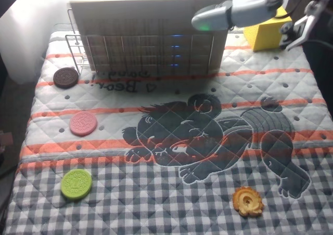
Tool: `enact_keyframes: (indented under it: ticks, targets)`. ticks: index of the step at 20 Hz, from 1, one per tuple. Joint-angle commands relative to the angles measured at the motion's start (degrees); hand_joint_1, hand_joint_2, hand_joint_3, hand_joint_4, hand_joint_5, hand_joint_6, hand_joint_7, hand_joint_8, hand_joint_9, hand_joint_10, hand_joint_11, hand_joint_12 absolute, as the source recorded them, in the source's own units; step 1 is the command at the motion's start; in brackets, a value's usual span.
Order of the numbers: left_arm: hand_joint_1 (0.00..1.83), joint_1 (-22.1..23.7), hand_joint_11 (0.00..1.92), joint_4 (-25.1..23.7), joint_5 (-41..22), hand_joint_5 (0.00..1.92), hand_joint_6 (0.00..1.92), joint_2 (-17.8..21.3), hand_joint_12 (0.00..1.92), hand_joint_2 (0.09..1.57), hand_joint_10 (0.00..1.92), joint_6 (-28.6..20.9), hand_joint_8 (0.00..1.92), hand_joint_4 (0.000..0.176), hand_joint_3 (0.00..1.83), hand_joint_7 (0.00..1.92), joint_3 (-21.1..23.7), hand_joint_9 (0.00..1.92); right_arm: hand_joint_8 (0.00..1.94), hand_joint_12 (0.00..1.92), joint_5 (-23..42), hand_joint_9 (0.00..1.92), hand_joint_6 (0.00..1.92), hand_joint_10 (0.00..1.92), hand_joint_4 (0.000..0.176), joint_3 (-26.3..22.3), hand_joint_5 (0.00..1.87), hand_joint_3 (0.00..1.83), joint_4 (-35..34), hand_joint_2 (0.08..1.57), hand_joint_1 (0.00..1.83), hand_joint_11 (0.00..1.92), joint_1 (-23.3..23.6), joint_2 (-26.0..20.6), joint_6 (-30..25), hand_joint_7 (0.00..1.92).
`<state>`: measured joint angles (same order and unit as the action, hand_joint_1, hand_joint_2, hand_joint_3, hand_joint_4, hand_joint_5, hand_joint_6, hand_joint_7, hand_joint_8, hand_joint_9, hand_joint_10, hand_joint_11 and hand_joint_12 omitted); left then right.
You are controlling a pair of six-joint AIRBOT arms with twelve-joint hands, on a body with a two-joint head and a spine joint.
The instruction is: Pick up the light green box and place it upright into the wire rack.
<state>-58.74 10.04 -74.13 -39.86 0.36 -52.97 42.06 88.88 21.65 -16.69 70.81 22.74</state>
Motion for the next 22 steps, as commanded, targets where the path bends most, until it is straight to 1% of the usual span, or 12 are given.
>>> enact_keyframes:
  ticks: [1, 2, 3, 6, 11, 14, 16, 17, 18, 19, 21, 22]
  targets:
    - [0.46, 0.66, 0.00, 0.89, -7.10, 0.35, 0.00, -0.17, 0.38, 1.05, 0.00, -0.36, 0.00, 0.116, 0.00, 0.18, -0.07, 0.16, 0.00, 0.00, 8.22, 0.11, 0.00, 0.00, 0.145, -0.43, 0.00, 0.00, -2.50, 0.89, 0.47, 0.10, 0.54, -1.45, -0.14, 0.04]
    - [0.45, 0.63, 0.00, 0.96, -7.23, 0.35, 0.00, -0.16, 0.39, 1.05, 0.00, -0.36, 0.01, 0.122, 0.00, 0.19, -0.06, 0.17, 0.00, 0.00, 9.26, 0.05, 0.00, 0.00, 0.170, -1.38, 0.00, 0.00, -2.65, 0.88, 0.45, 0.03, 0.53, -2.81, -0.14, 0.01]
    - [0.48, 0.58, 0.00, 1.07, -7.42, 0.34, 0.00, -0.15, 0.39, 1.04, 0.00, -0.36, 0.00, 0.131, 0.00, 0.19, -0.02, 0.17, 0.00, 0.00, 10.08, 0.00, 0.00, 0.00, 0.176, -2.19, 0.00, 0.00, -2.71, 0.84, 0.48, 0.00, 0.30, -4.02, -0.14, 0.00]
    - [0.49, -0.41, 0.00, 1.64, -9.15, 0.36, 0.00, 0.08, 0.36, 1.05, 0.00, -0.36, 0.00, 0.124, 0.00, 0.19, 0.44, 0.17, 0.00, 0.00, 13.97, 0.00, 0.00, 0.00, 0.176, -6.99, 0.00, 0.00, -5.18, 0.83, 0.50, 0.00, -2.43, -9.50, -0.14, 0.00]
    - [0.44, -4.34, 0.00, 3.32, -16.12, 0.33, 0.00, 1.46, 0.23, 1.02, 0.00, -0.36, 0.00, 0.136, 0.00, 0.15, 2.61, 0.13, 0.00, 0.00, 23.75, 0.00, 0.00, 0.00, 0.176, -17.48, 0.00, 0.01, -9.94, 0.88, 0.48, 0.00, -10.63, -18.17, -0.14, 0.00]
    - [0.31, -5.65, 0.00, 3.72, -20.30, 0.29, 0.00, 1.44, 0.18, 1.04, 0.00, -0.36, 0.00, 0.096, 0.00, 0.12, 3.24, 0.07, 0.00, 0.00, 28.11, 0.00, 0.00, 0.00, 0.176, -20.64, 0.00, 0.00, -12.40, 0.87, 0.57, 0.00, -17.40, -19.96, -0.14, 0.00]
    - [0.30, -6.63, 0.00, 3.87, -23.35, 0.26, 0.00, 1.36, 0.14, 1.04, 0.00, -0.36, 0.00, 0.106, 0.00, 0.09, 3.68, 0.04, 0.00, 0.00, 32.35, 0.00, 0.00, 0.00, 0.176, -24.06, 0.00, 0.00, -16.15, 0.86, 0.58, 0.00, -22.44, -21.75, -0.14, 0.00]
    - [0.33, -7.09, 0.00, 4.09, -25.01, 0.28, 0.00, 1.20, 0.10, 1.02, 0.01, -0.36, 0.00, 0.104, 0.00, 0.13, 3.84, 0.08, 0.00, 0.00, 35.19, 0.00, 0.00, 0.00, 0.131, -25.70, 0.00, 0.00, -17.62, 0.85, 0.55, 0.00, -25.42, -22.60, -0.14, 0.00]
    - [0.33, -7.06, 0.00, 4.14, -25.03, 0.28, 0.00, 0.84, 0.10, 1.02, 0.01, -0.36, 0.00, 0.104, 0.00, 0.13, 3.68, 0.08, 0.00, 0.00, 37.22, 0.00, 0.00, 0.00, 0.131, -26.81, 0.00, 0.00, -18.34, 0.85, 0.55, 0.00, -27.40, -23.10, -0.14, 0.00]
    - [0.35, -7.06, 0.00, 4.06, -24.91, 0.30, 0.00, 0.21, 0.23, 1.06, 0.00, -0.36, 0.00, 0.073, 0.00, 0.18, 3.19, 0.15, 0.00, 0.00, 38.79, 0.00, 0.00, 0.00, 0.119, -27.58, 0.00, 0.01, -19.09, 0.94, 0.49, 0.00, -29.28, -23.32, -0.14, 0.00]
    - [0.34, -7.14, 0.00, 4.10, -24.95, 0.29, 0.00, -0.85, 0.24, 1.08, 0.00, -0.36, 0.00, 0.085, 0.00, 0.17, 2.29, 0.14, 0.01, 0.01, 40.91, 0.00, 0.00, 0.00, 0.119, -28.21, 0.00, 0.01, -19.93, 0.95, 0.49, 0.01, -31.16, -23.07, -0.14, 0.03]
    - [0.33, -7.04, 0.00, 4.13, -25.03, 0.24, 0.00, -1.52, 0.24, 1.13, 0.00, -0.36, 0.00, 0.089, 0.01, 0.17, 1.38, 0.12, 0.01, 0.05, 42.42, 0.17, 0.01, 0.01, 0.146, -28.41, 0.08, 0.00, -19.91, 0.96, 0.55, 0.14, -31.22, -22.87, -0.14, 0.21]
